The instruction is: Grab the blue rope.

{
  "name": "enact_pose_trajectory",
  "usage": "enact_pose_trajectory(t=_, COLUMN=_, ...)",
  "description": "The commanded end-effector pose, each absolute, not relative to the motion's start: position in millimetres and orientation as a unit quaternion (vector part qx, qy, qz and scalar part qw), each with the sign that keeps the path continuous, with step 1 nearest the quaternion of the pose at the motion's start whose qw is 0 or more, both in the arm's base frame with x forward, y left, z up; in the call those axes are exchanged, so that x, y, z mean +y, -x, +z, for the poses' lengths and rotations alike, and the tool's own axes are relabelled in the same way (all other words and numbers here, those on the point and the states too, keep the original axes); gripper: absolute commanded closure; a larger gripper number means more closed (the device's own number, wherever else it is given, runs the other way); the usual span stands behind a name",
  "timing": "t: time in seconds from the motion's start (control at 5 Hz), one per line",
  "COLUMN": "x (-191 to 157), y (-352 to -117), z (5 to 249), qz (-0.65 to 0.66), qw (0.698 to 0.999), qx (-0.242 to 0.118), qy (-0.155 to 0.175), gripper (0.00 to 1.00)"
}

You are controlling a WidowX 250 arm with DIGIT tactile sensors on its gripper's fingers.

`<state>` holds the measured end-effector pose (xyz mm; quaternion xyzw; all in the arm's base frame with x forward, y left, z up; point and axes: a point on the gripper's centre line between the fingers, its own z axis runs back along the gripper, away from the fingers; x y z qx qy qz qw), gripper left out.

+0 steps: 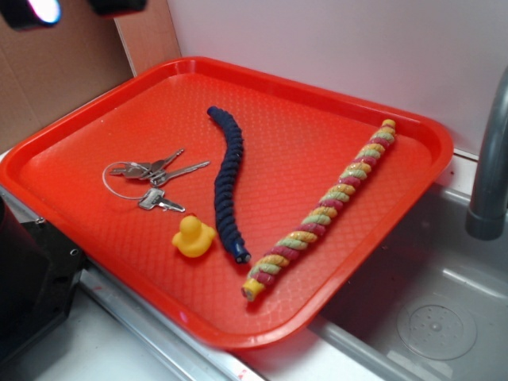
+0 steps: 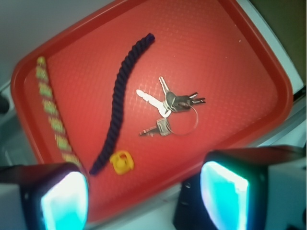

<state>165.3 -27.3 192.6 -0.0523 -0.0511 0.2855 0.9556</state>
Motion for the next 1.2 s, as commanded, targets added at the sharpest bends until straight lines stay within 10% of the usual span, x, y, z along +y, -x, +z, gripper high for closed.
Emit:
enact_pose_trajectory(t=0.0, x=-26.1, y=-198.6, z=152.1, qz=0.384, qw=0.92, qx=-0.058, qy=0.051, gripper=0.0)
enact_pose_trajectory(t=1.0, x=-65.1, y=-222.5, z=21.1, qz=0.407, qw=0.912, qx=-0.043, qy=0.004, gripper=0.0)
